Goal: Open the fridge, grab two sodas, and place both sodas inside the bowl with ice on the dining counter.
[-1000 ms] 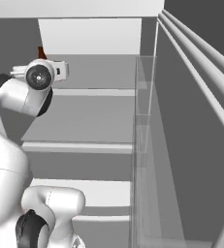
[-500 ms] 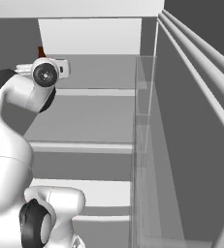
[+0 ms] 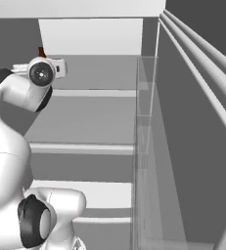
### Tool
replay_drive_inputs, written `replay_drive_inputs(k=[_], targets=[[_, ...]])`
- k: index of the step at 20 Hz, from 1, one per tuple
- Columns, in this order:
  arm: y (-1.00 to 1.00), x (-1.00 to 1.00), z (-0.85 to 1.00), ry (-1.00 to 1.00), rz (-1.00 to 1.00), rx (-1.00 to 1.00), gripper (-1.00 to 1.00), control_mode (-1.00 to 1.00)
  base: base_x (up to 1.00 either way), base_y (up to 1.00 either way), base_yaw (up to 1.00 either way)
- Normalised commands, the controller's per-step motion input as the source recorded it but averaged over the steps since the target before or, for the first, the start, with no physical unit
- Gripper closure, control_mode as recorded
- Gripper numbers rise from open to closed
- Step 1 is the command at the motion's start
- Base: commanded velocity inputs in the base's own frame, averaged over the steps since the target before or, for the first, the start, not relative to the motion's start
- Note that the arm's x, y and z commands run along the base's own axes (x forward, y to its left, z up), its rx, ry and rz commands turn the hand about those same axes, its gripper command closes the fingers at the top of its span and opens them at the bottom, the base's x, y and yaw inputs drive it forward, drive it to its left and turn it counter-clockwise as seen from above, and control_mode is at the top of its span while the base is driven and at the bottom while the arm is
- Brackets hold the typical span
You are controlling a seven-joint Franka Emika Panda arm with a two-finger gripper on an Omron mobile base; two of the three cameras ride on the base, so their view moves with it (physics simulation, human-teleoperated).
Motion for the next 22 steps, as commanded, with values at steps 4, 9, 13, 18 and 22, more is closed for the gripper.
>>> replay_drive_inputs(k=[4, 9, 13, 18, 22], targets=[[0.00, 0.24, 0.00, 0.00, 0.01, 0.00, -1.00, -1.00, 0.00, 0.00, 0.00], [0.04, 0.21, 0.00, 0.00, 0.00, 0.00, -1.00, -1.00, 0.00, 0.00, 0.00], [0.11, 0.13, 0.00, 0.00, 0.00, 0.00, -1.00, -1.00, 0.00, 0.00, 0.00], [0.10, 0.11, 0.00, 0.00, 0.00, 0.00, -1.00, -1.00, 0.00, 0.00, 0.00], [0.00, 0.11, 0.00, 0.01, 0.01, 0.00, -1.00, -1.00, 0.00, 0.00, 0.00]])
